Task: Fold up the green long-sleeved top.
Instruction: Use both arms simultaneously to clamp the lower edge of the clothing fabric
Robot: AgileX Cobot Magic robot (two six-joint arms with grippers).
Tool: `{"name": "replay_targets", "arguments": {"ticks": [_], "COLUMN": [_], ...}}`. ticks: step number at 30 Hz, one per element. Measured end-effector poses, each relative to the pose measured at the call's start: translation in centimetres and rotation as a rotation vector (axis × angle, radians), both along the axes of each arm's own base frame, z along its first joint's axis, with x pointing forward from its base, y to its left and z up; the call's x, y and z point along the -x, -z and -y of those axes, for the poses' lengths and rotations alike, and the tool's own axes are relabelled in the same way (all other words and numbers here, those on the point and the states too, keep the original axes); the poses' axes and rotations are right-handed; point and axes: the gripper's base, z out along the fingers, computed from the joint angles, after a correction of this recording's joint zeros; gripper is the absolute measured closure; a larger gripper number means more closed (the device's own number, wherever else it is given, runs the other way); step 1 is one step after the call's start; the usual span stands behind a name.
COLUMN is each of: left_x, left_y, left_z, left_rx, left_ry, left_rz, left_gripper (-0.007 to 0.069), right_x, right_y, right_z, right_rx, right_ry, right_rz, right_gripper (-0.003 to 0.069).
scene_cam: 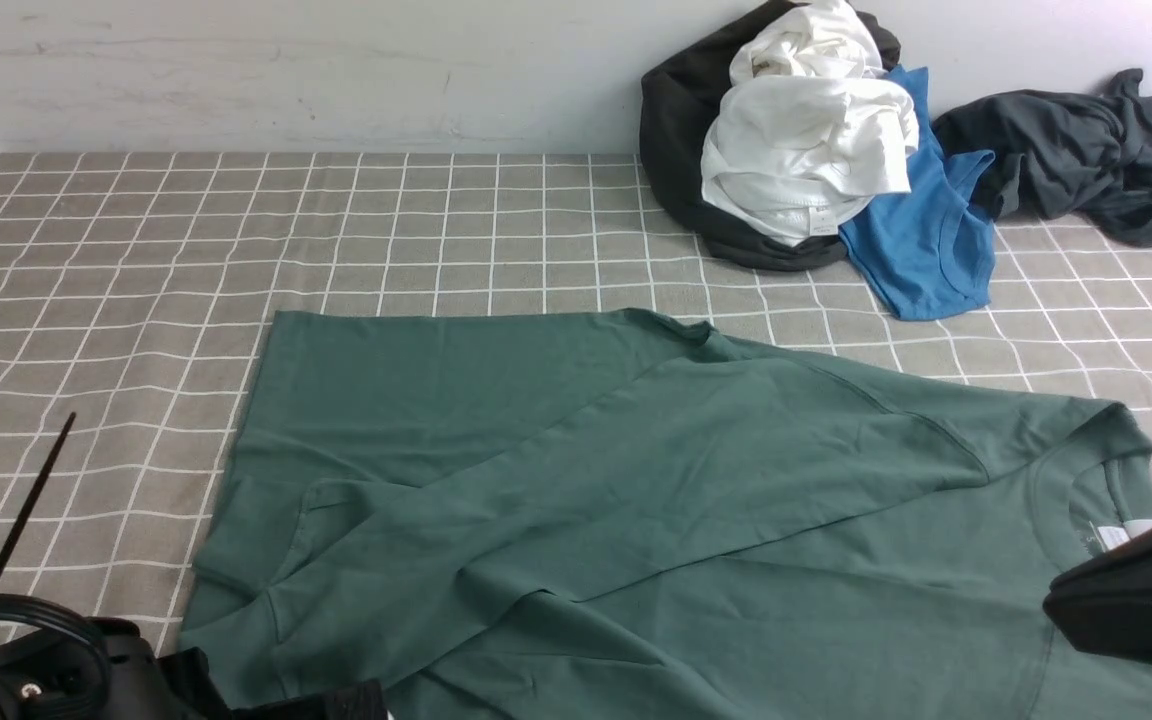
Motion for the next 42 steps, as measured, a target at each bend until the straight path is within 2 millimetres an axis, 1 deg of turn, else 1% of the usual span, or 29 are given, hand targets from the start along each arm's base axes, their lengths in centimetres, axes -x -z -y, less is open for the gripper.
{"name": "replay_targets", "arguments": {"ticks": [2,3,4,5,6,7,9,11,13,15,17,18,19,20,21,24,26,27,28,29,30,31,32,35,37,38,40,41,42], "left_x": [0.0,0.0,0.0,-0.1,-0.2,-0.3,-0.4,-0.5,-0.3,-0.2,0.0,0.0,0.1,0.1,0.2,0.3,0.3,0.3,0.3,0.2,0.2,0.2,0.2,0.1,0.1,0.1,0.1,0.1,0.1], "left_y": [0.0,0.0,0.0,-0.1,-0.3,-0.6,-1.0,-1.5,-1.6,-1.6,-1.6,-1.6,-1.6,-1.5,-1.5,-1.5,-1.5,-1.5,-1.5,-1.5,-1.5,-1.5,-1.5,-1.5,-1.5,-1.5,-1.5,-1.5,-1.5], "left_z": [0.0,0.0,0.0,0.0,0.1,0.2,0.2,0.1,-0.1,-0.2,-0.2,-0.1,-0.1,-0.1,0.0,0.0,0.0,0.0,0.0,0.1,0.1,0.1,0.1,0.2,0.2,0.2,0.2,0.2,0.2], "left_rx": [0.001,0.003,0.003,0.004,0.0,-0.007,-0.023,-0.056,-0.092,-0.1,-0.092,-0.086,-0.082,-0.078,-0.076,-0.068,-0.067,-0.066,-0.065,-0.063,-0.06,-0.059,-0.056,-0.051,-0.049,-0.049,-0.048,-0.048,-0.048], "left_ry": [-0.006,-0.013,-0.015,-0.027,-0.05,-0.07,-0.087,-0.106,-0.123,-0.139,-0.156,-0.163,-0.169,-0.174,-0.178,-0.188,-0.189,-0.189,-0.189,-0.188,-0.188,-0.187,-0.187,-0.186,-0.185,-0.185,-0.185,-0.185,-0.185], "left_rz": [0.0,0.0,0.0,0.001,-0.003,-0.008,-0.017,-0.034,-0.06,-0.076,-0.089,-0.095,-0.101,-0.106,-0.11,-0.12,-0.12,-0.119,-0.119,-0.117,-0.115,-0.115,-0.113,-0.108,-0.107,-0.107,-0.106,-0.106,-0.106], "left_gripper": [0.0484,0.0543,0.0552,0.0585,0.061,0.0618,0.062,0.062,0.062,0.062,0.062,0.062,0.062,0.062,0.062,0.062,0.062,0.062,0.062,0.062,0.062,0.062,0.062,0.062,0.062,0.062,0.062,0.062,0.062], "right_x": [-0.1,-0.2,-0.3,-0.5,-1.0,-1.5,-1.9,-3.1,-4.1,-4.5,-4.7,-4.7,-4.6,-4.7,-4.7,-5.2,-5.5,-5.6,-5.6,-5.9,-6.1,-6.1,-6.5,-7.1,-7.4,-7.4,-7.4,-7.4,-7.4], "right_y": [0.1,0.1,0.2,0.3,0.6,1.0,1.3,2.8,5.2,7.1,9.8,10.4,11.6,12.3,13.0,15.4,16.8,17.9,17.9,19.1,19.9,19.9,20.7,22.4,23.0,23.0,23.1,23.1,23.1], "right_z": [0.0,0.0,0.0,0.0,-0.2,-0.4,-0.7,-1.6,-2.3,-2.6,-2.6,-2.5,-2.3,-2.1,-1.9,-1.2,-1.0,-0.9,-0.9,-0.8,-0.8,-0.8,-0.9,-1.3,-1.4,-1.4,-1.4,-1.4,-1.4], "right_rx": [0.025,0.037,0.043,0.063,0.1,0.13,0.154,0.205,0.277,0.326,0.396,0.419,0.457,0.487,0.506,0.562,0.579,0.588,0.588,0.603,0.62,0.62,0.638,0.664,0.681,0.681,0.686,0.687,0.685], "right_ry": [-0.028,-0.036,-0.042,-0.056,-0.072,-0.084,-0.094,-0.129,-0.186,-0.221,-0.262,-0.271,-0.286,-0.291,-0.294,-0.288,-0.291,-0.303,-0.303,-0.322,-0.34,-0.34,-0.36,-0.391,-0.404,-0.405,-0.405,-0.405,-0.404], "right_rz": [0.021,0.027,0.031,0.041,0.047,0.045,0.036,-0.004,-0.064,-0.116,-0.189,-0.203,-0.23,-0.24,-0.249,-0.233,-0.205,-0.174,-0.174,-0.141,-0.116,-0.116,-0.097,-0.101,-0.12,-0.121,-0.135,-0.135,-0.137], "right_gripper": [0.0673,0.0673,0.0673,0.0673,0.0673,0.0673,0.0673,0.0673,0.0665,0.0648,0.0594,0.0567,0.0529,0.0484,0.0456,0.0319,0.0264,0.0243,0.0243,0.0229,0.0225,0.0225,0.0225,0.0232,0.0254,0.0254,0.03,0.0304,0.0328]}}
